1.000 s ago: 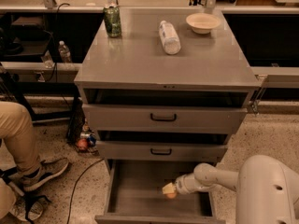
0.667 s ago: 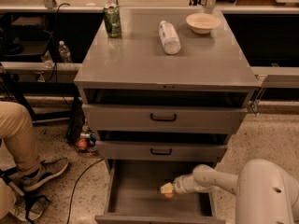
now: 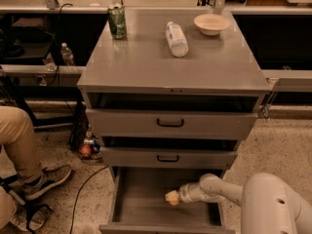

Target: Place orange into bottom drawer

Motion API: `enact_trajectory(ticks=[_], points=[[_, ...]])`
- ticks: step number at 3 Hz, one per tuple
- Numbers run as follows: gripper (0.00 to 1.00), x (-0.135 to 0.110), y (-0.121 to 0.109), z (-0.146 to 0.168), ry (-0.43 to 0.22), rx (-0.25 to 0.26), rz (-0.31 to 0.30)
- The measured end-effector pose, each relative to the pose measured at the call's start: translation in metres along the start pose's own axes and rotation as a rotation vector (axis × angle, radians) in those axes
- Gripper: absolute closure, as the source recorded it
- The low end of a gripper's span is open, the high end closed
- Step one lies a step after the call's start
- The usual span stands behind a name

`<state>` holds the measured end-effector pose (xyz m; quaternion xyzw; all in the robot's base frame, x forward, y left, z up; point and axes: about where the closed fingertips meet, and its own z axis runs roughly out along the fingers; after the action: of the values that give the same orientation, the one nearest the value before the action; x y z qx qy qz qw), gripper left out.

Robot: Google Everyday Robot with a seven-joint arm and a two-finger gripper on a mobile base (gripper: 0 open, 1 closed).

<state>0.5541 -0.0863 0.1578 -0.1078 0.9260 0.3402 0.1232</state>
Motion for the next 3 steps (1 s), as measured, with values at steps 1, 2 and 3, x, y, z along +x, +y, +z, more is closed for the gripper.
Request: enact_trajectory(ticks=[1, 2, 3], points=[[0.75, -0.0002, -0.0061, 0.0096, 0.000, 0.011, 0.006], [0.51, -0.0008, -0.0107, 0.0179, 0.003, 0.027, 0.004], [0.28, -0.0035, -0.0124, 0.0188, 0.001, 0.041, -0.004]])
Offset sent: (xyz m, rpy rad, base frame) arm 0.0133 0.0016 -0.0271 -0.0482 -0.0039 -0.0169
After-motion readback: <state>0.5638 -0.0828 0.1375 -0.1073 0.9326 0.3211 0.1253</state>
